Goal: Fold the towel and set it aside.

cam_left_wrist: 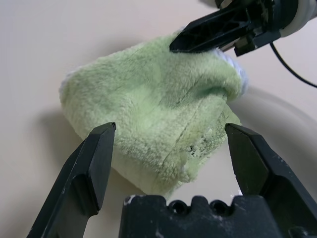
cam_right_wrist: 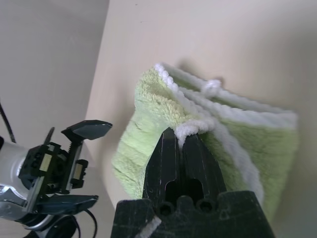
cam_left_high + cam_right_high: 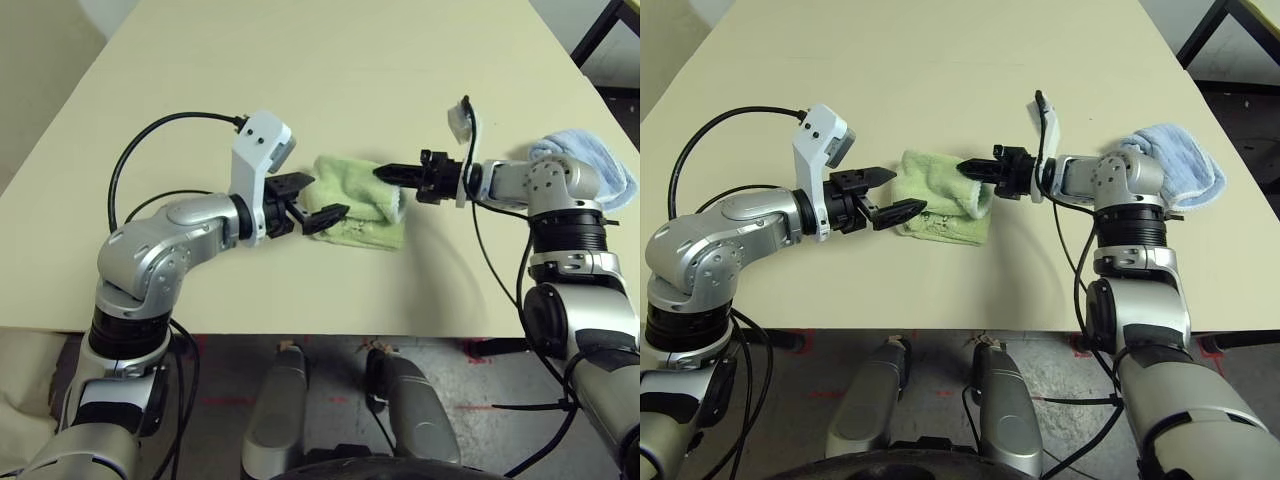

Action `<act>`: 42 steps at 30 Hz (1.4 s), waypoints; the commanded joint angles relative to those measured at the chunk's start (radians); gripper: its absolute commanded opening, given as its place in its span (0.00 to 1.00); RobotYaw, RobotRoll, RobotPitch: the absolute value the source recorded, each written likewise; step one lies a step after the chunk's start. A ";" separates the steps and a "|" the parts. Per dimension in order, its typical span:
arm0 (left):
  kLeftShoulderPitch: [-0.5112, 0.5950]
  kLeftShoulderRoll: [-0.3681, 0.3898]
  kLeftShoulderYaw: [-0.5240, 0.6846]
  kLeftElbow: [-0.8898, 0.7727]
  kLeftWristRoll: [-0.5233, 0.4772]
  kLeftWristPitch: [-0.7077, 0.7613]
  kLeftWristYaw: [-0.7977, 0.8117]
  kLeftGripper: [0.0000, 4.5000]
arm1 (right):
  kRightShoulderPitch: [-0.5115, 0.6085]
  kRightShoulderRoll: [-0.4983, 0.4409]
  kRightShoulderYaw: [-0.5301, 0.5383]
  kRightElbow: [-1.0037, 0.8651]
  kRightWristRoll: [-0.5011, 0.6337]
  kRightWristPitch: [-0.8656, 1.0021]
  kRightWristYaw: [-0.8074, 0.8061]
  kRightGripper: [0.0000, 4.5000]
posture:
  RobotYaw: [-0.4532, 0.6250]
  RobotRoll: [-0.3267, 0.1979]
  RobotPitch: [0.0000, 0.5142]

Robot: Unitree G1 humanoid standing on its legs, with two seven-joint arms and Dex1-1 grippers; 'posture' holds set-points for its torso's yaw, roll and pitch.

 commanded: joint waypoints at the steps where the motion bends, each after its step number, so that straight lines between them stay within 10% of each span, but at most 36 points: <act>1: 0.012 0.000 -0.021 -0.022 0.000 0.011 -0.004 1.00 | 0.026 -0.038 0.042 -0.023 -0.029 -0.044 0.044 0.00 | 0.63 0.62 0.29; 11: 0.014 0.005 -0.025 -0.025 -0.003 0.013 -0.009 1.00 | 0.086 -0.119 0.255 -0.032 -0.195 -0.354 0.264 0.00 | 0.63 0.62 0.30; 24: -0.058 -0.030 0.071 0.027 -0.065 0.025 -0.012 1.00 | -0.001 -0.292 0.259 0.022 -0.182 -0.459 0.705 0.99 | 0.62 0.62 0.31; 29: -0.102 -0.069 0.099 0.092 -0.048 -0.024 -0.003 0.79 | -0.030 -0.263 0.237 0.066 -0.211 -0.539 0.677 1.00 | 0.61 0.62 0.31; 38: -0.127 -0.142 0.007 0.191 0.024 -0.145 -0.014 0.00 | -0.005 -0.083 0.213 0.048 -0.229 -0.656 0.527 0.35 | 0.60 0.62 0.30; 42: -0.105 -0.157 -0.057 0.227 0.060 -0.168 -0.028 0.00 | 0.015 -0.032 0.243 0.072 -0.282 -0.726 0.489 0.00 | 0.60 0.62 0.30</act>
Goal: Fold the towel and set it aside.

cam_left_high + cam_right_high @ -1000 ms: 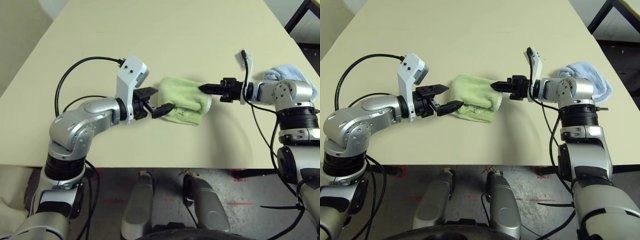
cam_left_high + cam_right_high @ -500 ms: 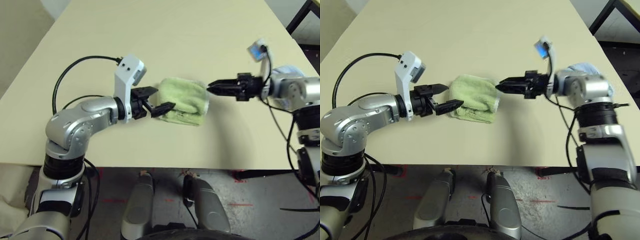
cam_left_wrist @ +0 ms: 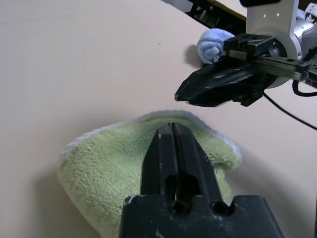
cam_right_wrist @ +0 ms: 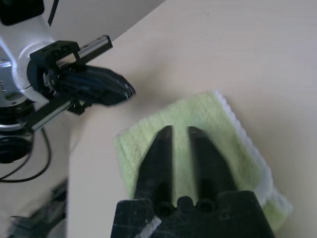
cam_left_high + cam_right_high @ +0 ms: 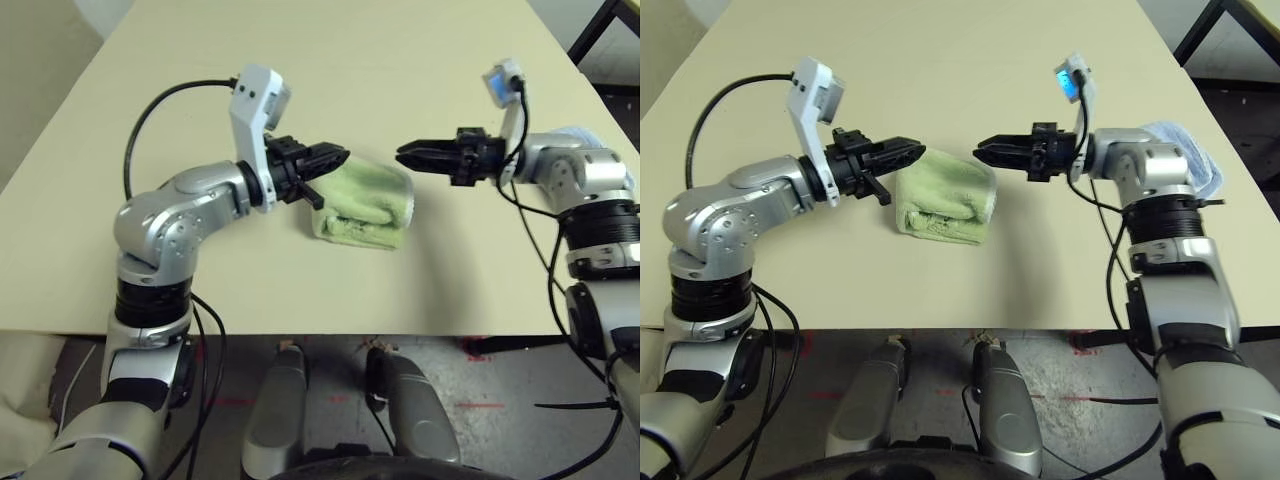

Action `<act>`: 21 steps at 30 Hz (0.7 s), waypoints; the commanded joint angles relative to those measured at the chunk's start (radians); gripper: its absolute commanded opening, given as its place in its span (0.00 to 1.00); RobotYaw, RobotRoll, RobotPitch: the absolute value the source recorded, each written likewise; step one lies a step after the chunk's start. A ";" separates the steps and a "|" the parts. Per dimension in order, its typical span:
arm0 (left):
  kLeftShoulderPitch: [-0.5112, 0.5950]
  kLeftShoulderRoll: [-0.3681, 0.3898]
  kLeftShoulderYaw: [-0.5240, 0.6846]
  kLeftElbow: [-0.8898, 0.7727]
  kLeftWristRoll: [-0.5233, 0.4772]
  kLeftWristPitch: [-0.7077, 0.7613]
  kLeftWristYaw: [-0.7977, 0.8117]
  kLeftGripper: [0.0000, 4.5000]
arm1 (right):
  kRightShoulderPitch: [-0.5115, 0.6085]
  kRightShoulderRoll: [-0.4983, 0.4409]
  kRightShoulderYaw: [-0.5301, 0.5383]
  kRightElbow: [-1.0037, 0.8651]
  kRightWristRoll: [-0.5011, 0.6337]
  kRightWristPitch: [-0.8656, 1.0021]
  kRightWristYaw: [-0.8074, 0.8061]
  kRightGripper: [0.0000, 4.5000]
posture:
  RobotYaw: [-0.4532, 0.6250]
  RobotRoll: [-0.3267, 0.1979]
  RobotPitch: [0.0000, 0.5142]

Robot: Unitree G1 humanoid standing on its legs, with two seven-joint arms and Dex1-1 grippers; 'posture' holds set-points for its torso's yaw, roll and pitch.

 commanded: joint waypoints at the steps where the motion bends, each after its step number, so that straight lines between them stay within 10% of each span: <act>1: 0.030 -0.001 -0.076 0.026 0.041 -0.012 -0.022 0.00 | 0.037 0.027 0.032 0.021 -0.055 -0.065 -0.032 0.00 | 0.60 0.62 0.30; 19: 0.202 0.069 -0.159 -0.022 0.097 0.012 -0.081 0.00 | 0.156 0.018 0.087 0.035 -0.145 -0.174 0.015 0.00 | 0.60 0.62 0.30; 21: 0.191 0.051 -0.103 -0.050 0.056 0.035 -0.077 0.15 | 0.140 0.005 0.060 0.028 -0.115 -0.192 0.048 0.11 | 0.60 0.62 0.30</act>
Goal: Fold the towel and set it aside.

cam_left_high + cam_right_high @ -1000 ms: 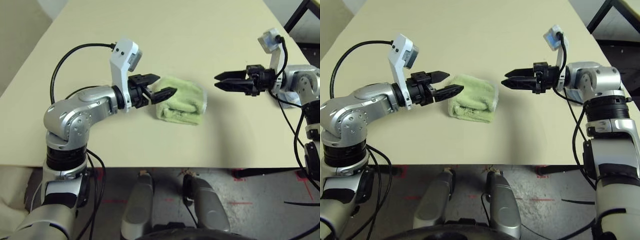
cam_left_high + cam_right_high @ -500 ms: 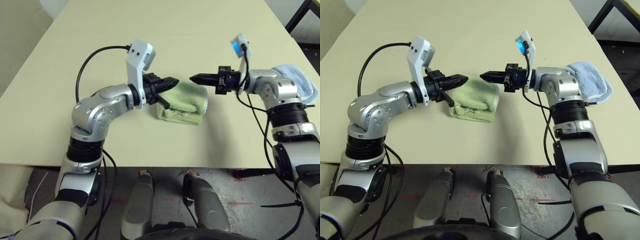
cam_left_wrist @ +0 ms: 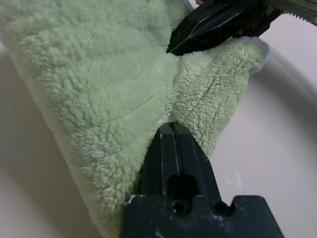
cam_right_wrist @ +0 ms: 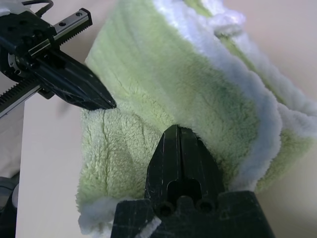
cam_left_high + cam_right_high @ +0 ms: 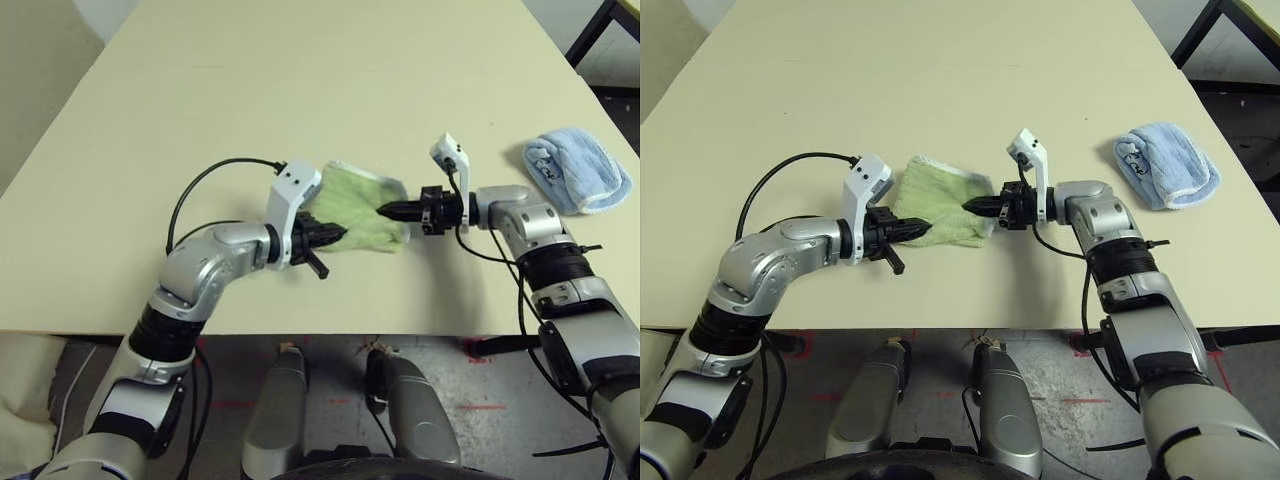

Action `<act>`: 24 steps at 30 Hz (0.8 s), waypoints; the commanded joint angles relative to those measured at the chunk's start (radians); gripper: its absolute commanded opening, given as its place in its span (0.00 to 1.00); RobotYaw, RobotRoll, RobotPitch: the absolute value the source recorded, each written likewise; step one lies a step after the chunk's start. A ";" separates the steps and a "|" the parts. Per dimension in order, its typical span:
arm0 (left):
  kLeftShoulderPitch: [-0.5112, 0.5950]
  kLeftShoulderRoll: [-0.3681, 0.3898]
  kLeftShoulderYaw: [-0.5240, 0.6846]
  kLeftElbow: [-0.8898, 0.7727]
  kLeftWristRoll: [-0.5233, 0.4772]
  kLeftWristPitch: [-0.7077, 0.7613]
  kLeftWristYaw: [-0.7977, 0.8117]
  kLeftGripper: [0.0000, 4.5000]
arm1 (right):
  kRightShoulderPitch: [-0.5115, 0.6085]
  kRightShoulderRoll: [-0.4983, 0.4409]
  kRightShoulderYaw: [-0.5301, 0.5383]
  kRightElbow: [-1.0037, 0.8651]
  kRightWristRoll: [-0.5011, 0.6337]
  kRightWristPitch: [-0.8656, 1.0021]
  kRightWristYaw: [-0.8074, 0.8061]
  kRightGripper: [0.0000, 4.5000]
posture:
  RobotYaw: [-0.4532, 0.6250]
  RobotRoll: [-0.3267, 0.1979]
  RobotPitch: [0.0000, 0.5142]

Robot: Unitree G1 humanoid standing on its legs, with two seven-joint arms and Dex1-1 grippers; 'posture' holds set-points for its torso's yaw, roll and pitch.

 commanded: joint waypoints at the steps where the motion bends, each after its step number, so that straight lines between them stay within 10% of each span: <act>1: -0.008 -0.016 0.077 -0.060 -0.061 0.047 0.004 0.23 | -0.023 -0.035 -0.052 -0.008 0.041 -0.017 0.058 0.17 | 0.60 0.62 0.30; 10: -0.109 0.047 0.374 -0.109 -0.273 0.320 0.034 1.00 | -0.040 -0.127 -0.141 -0.148 0.180 0.154 0.148 0.93 | 0.60 0.62 0.29; 24: -0.161 -0.099 0.449 0.219 -0.194 0.377 0.223 1.00 | 0.121 -0.227 -0.222 -0.209 0.170 -0.063 0.143 0.99 | 0.54 0.62 0.30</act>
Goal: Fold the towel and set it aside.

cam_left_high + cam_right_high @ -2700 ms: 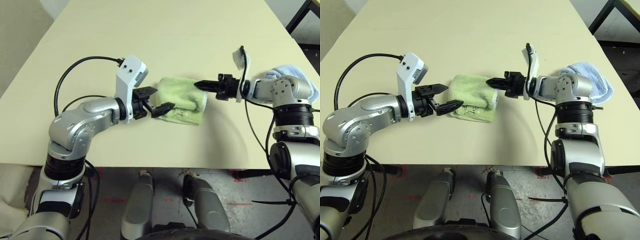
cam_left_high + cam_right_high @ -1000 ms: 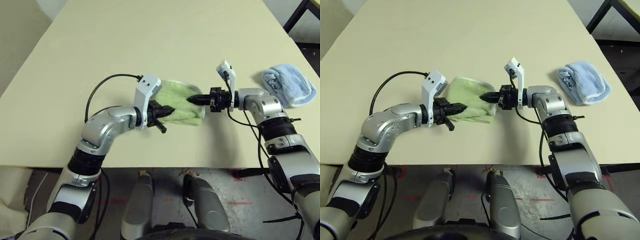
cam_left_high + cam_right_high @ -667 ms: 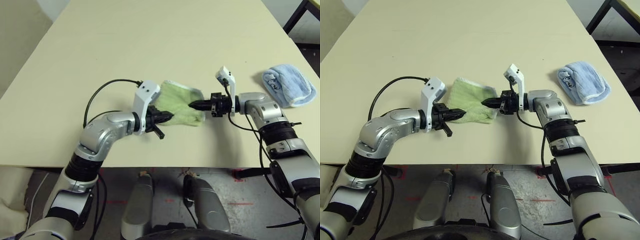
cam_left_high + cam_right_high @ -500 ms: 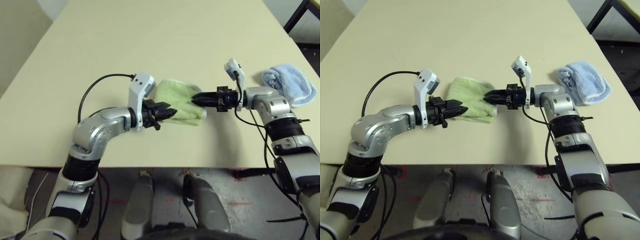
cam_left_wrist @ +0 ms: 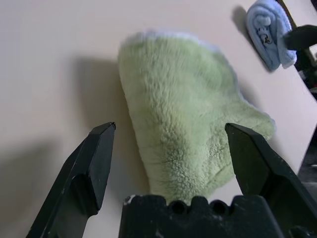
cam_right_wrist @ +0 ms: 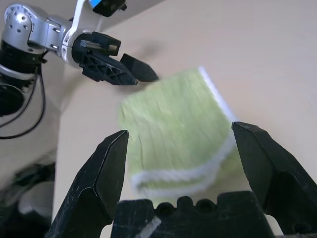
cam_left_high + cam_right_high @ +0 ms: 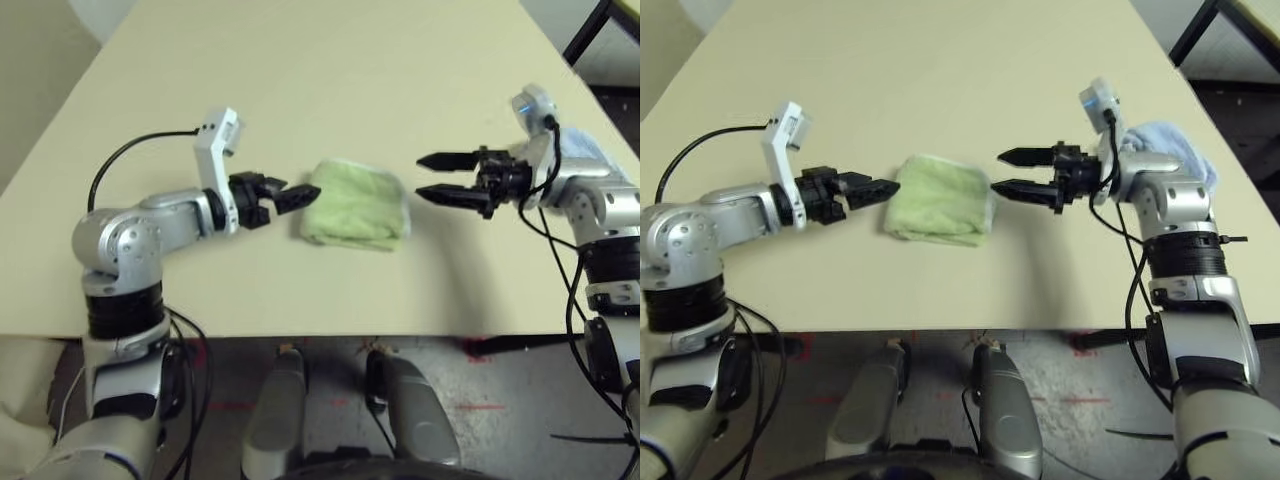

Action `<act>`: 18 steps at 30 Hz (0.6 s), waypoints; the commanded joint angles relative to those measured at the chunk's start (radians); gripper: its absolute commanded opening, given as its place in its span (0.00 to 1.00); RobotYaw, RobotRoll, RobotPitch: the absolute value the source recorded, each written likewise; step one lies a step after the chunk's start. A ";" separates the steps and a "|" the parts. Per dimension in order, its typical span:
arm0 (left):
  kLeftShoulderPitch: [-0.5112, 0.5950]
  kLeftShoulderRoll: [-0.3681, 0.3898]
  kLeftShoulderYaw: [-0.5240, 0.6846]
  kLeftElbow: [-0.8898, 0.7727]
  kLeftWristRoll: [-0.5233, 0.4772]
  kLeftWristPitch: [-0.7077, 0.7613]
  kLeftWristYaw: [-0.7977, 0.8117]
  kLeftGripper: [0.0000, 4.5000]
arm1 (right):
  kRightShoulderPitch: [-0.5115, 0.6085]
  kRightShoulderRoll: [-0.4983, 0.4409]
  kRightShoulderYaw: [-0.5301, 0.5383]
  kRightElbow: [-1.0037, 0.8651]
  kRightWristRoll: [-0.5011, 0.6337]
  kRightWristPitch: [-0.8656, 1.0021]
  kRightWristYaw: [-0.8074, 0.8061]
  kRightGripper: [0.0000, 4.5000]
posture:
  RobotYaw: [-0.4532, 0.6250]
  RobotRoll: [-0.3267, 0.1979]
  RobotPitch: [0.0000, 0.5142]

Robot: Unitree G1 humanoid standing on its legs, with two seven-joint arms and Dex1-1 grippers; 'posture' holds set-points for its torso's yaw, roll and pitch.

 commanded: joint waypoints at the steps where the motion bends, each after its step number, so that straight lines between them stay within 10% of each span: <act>1: -0.031 -0.007 0.004 0.084 0.026 -0.003 0.016 1.00 | 0.053 -0.042 -0.028 -0.035 0.005 -0.034 0.012 0.99 | 0.53 0.62 0.30; 18: -0.092 -0.049 -0.150 0.289 0.061 -0.016 -0.062 1.00 | 0.209 -0.076 -0.027 -0.152 -0.007 -0.086 -0.012 0.99 | 0.47 0.62 0.30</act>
